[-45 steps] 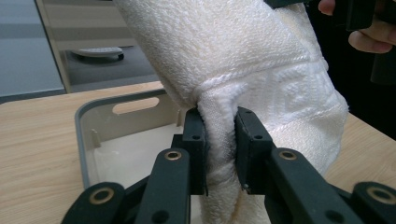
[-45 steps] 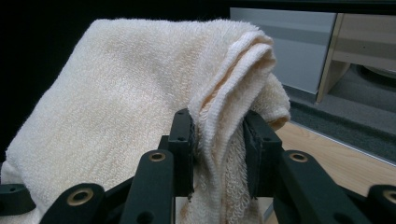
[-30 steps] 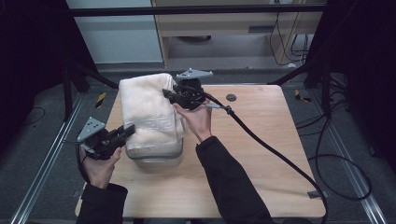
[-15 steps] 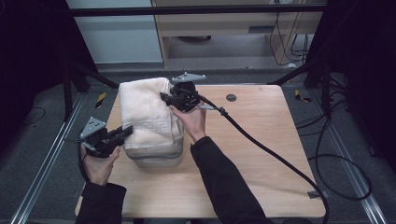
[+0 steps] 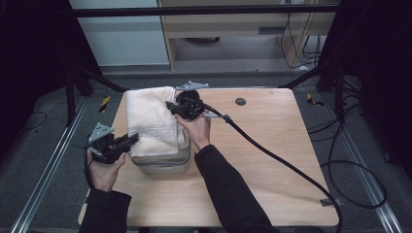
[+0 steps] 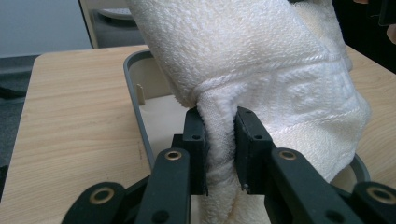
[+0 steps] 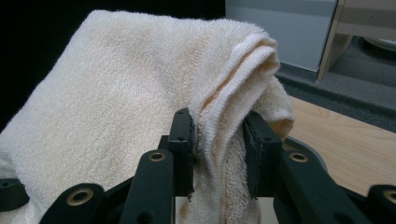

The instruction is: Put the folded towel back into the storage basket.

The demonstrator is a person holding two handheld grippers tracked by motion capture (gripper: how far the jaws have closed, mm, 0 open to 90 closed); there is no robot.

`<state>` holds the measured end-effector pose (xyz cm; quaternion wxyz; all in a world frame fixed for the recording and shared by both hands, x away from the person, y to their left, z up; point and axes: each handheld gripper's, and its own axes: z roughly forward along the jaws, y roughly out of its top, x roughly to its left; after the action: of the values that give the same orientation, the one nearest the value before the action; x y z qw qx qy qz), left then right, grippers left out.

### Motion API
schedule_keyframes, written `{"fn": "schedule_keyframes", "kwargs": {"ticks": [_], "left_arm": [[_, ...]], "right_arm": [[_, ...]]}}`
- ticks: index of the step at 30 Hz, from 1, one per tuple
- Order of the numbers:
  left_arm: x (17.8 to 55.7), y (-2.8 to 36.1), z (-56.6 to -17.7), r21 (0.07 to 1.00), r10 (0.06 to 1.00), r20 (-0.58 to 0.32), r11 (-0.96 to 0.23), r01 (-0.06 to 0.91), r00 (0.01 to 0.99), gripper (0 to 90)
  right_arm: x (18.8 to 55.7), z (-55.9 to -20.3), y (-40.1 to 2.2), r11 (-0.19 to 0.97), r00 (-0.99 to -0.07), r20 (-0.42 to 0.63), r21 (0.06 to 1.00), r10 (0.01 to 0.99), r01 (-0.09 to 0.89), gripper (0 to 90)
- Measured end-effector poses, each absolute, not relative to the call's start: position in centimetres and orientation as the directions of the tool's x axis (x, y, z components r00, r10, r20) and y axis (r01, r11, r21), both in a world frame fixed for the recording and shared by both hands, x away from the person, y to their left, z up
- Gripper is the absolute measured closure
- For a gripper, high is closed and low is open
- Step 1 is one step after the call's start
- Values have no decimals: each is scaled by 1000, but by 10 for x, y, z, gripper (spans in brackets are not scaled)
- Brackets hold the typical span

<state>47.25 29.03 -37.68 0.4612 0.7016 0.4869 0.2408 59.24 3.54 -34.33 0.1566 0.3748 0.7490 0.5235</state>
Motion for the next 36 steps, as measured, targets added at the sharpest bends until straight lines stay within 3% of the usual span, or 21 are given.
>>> {"fn": "schedule_keyframes", "kwargs": {"ticks": [36], "left_arm": [[492,283,-410,799,905,-81,-192,570,418,756]], "right_arm": [[597,-398,33,216,-633,160,853,757,475,674]]}}
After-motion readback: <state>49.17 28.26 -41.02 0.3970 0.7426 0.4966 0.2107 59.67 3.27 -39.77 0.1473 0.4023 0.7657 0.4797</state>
